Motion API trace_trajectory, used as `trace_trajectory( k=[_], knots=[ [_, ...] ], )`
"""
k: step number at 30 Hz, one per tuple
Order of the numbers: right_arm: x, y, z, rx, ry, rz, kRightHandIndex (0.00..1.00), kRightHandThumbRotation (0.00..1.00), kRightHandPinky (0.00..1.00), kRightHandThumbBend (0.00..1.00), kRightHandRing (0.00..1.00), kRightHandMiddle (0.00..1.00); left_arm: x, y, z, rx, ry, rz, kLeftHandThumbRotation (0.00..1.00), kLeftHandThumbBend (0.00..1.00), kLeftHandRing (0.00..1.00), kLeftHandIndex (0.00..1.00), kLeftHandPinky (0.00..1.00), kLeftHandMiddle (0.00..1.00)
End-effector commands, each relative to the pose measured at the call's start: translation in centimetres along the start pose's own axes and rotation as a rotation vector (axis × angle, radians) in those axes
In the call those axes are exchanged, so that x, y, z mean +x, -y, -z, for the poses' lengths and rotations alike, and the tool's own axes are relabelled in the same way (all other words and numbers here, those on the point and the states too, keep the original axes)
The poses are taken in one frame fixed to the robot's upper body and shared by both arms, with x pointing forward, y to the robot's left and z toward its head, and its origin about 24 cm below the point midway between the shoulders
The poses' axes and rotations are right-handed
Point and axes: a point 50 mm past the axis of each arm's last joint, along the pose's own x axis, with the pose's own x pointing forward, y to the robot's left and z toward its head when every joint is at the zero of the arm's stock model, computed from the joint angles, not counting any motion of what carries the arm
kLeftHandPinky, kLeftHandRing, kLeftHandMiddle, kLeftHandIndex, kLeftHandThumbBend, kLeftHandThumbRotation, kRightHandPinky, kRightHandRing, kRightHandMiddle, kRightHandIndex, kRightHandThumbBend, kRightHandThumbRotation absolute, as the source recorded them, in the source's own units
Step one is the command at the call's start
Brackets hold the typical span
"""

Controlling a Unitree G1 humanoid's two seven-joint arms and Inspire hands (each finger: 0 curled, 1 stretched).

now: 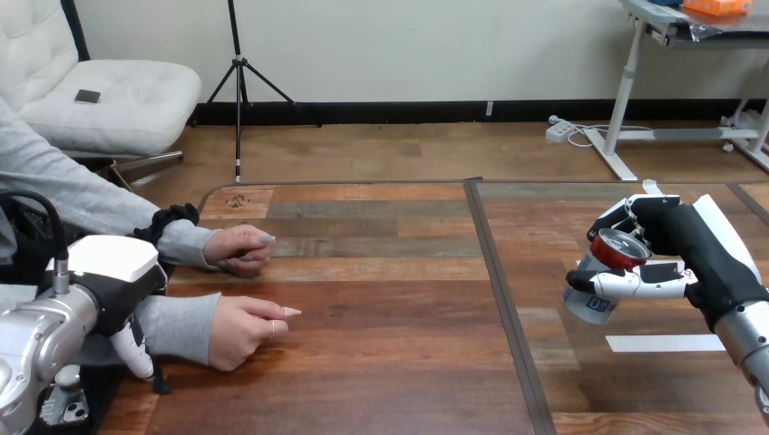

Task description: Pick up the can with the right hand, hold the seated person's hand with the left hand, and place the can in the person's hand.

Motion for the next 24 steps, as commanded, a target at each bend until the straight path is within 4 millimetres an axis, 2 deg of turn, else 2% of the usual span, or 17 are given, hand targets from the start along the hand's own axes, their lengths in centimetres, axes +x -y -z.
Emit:
trace_trajectory(
  k=[1,9,16,24],
  knots=[
    [1.7,2.08,-2.51,-0.002,0.114,0.09,0.43,0.0,0.29,0.78,0.33,0.39,-0.04,0.09,0.17,0.053,-0.014,0.031,0.19,1.0,0.37,0.57,0.26,0.49],
    [1.68,2.09,-2.47,-0.004,0.112,0.088,0.43,0.0,0.29,0.77,0.34,0.4,-0.09,0.04,0.19,0.025,-0.005,0.037,0.14,0.97,0.33,0.53,0.22,0.45],
    [1.68,2.06,-2.43,0.007,0.11,0.092,0.43,0.0,0.29,0.77,0.33,0.4,-0.27,0.0,0.32,-0.01,0.025,0.023,0.03,0.87,0.31,0.5,0.21,0.42],
    [1.69,2.07,-2.38,0.005,0.105,0.092,0.44,0.0,0.28,0.77,0.32,0.39,-0.6,-0.24,0.32,-0.033,0.057,-0.002,0.01,0.79,0.3,0.49,0.21,0.42]
  ],
)
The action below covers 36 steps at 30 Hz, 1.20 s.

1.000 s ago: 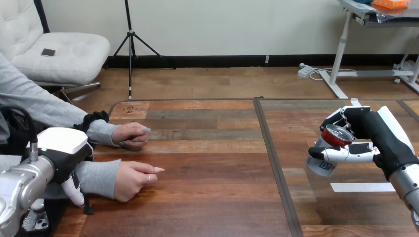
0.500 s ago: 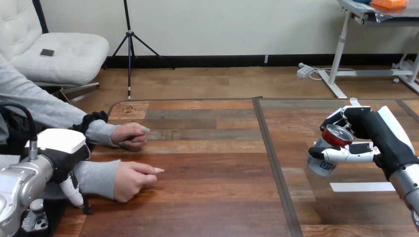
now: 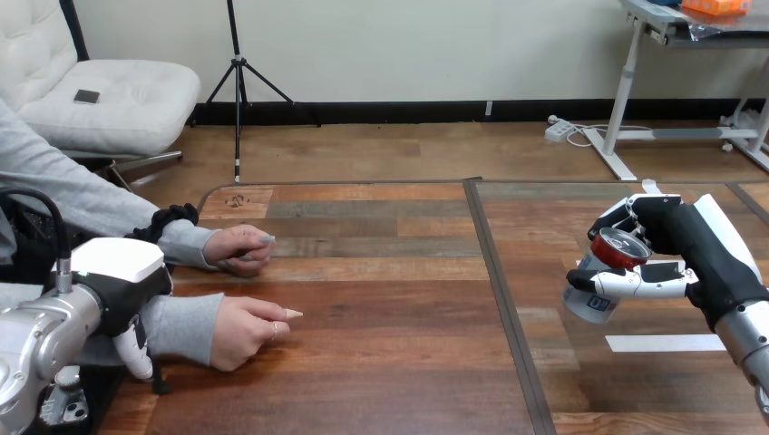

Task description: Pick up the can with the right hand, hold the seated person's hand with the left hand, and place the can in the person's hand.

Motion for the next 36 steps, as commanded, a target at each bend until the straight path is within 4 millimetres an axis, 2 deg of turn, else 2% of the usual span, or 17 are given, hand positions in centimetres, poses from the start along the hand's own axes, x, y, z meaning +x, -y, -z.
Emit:
trace_trajectory(
  k=[1,11,36],
  knots=[
    [1.7,2.03,-2.38,0.001,0.105,0.089,0.44,0.0,0.27,0.77,0.31,0.39,-0.53,-0.22,0.55,-0.013,0.01,-0.011,0.0,0.78,0.3,0.49,0.2,0.42],
    [1.7,1.99,-2.45,-0.013,0.11,0.086,0.43,0.0,0.23,0.78,0.27,0.37,-0.81,-0.41,0.58,-0.038,0.03,-0.021,0.0,0.72,0.35,0.51,0.25,0.46],
    [1.68,1.93,-2.38,-0.003,0.102,0.086,0.43,0.0,0.21,0.77,0.26,0.36,-1.46,-0.82,0.76,-0.147,0.065,-0.102,0.0,0.69,0.39,0.49,0.3,0.47]
  ],
)
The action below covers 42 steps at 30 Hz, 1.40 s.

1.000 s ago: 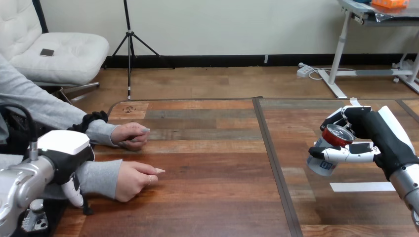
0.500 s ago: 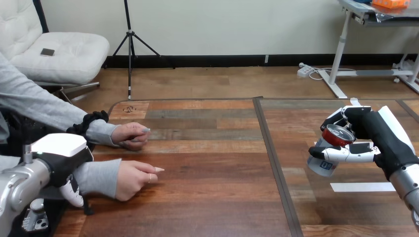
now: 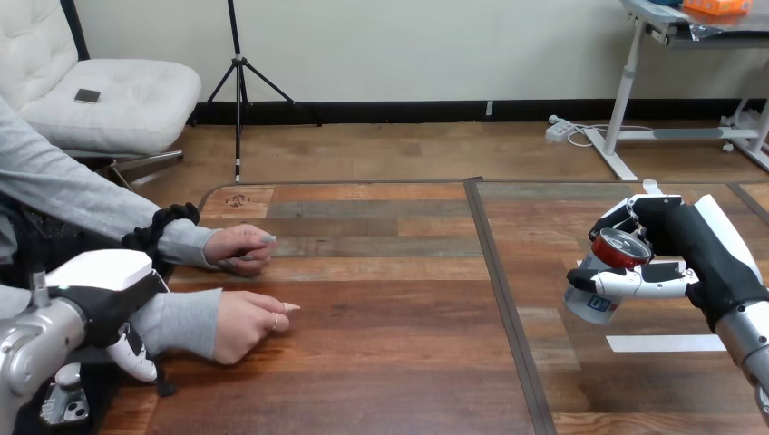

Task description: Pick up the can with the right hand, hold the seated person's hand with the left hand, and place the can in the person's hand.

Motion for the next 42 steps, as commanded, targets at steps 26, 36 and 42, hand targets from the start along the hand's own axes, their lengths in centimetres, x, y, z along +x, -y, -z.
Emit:
trace_trajectory(
  k=[26,36,42],
  knots=[
    [1.6,2.0,-2.5,-0.02,0.112,0.08,0.43,0.0,0.25,0.78,0.3,0.38,-1.3,-2.5,-0.3,-0.07,0.072,-0.197,0.0,0.65,0.43,0.53,0.35,0.5],
    [1.6,1.9,-2.5,-0.003,0.111,0.078,0.44,0.0,0.29,0.77,0.33,0.39,-1.6,-2.9,-0.4,-0.109,0.102,-0.246,0.0,0.63,0.45,0.53,0.38,0.51],
    [1.6,1.9,-2.5,-0.005,0.113,0.074,0.44,0.0,0.29,0.77,0.33,0.39,-1.9,-3.2,-0.5,-0.117,0.126,-0.281,0.0,0.63,0.44,0.52,0.37,0.5]
  ],
)
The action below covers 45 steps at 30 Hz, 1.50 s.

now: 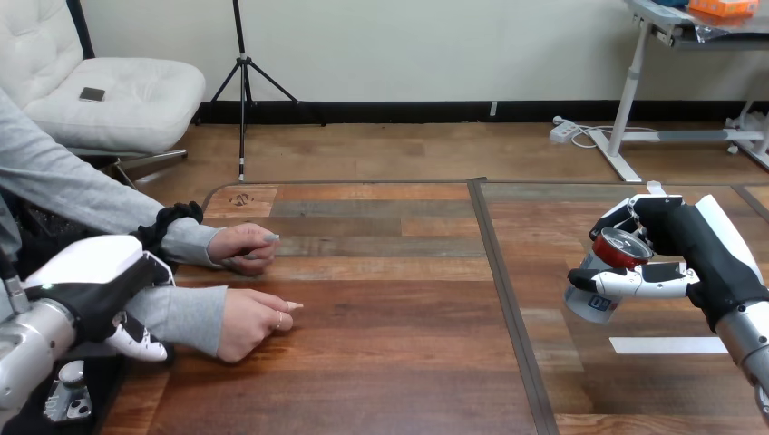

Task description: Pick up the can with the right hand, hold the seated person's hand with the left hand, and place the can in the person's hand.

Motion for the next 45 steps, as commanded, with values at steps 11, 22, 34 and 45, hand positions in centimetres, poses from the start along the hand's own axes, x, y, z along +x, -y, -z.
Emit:
trace_trajectory(
  k=[11,22,34,45],
  knots=[
    [1.7,1.9,-2.6,-0.02,0.125,0.07,0.43,0.0,0.24,0.79,0.28,0.37,-0.5,-3.3,-1.2,-0.007,0.102,-0.19,0.0,0.64,0.41,0.5,0.35,0.47],
    [1.8,1.9,-2.6,-0.019,0.118,0.069,0.43,0.0,0.23,0.79,0.28,0.36,-0.8,-3.9,-1.4,-0.009,0.124,-0.228,0.0,0.66,0.39,0.5,0.33,0.46],
    [1.8,1.9,-2.7,-0.011,0.119,0.064,0.43,0.0,0.24,0.79,0.29,0.37,-1.0,-4.3,-1.3,-0.022,0.145,-0.251,0.0,0.7,0.38,0.49,0.32,0.44],
    [1.8,1.8,-2.7,-0.014,0.121,0.067,0.43,0.0,0.23,0.79,0.28,0.35,-1.1,-4.6,-1.6,-0.014,0.164,-0.264,0.0,0.72,0.35,0.49,0.29,0.42]
  ],
)
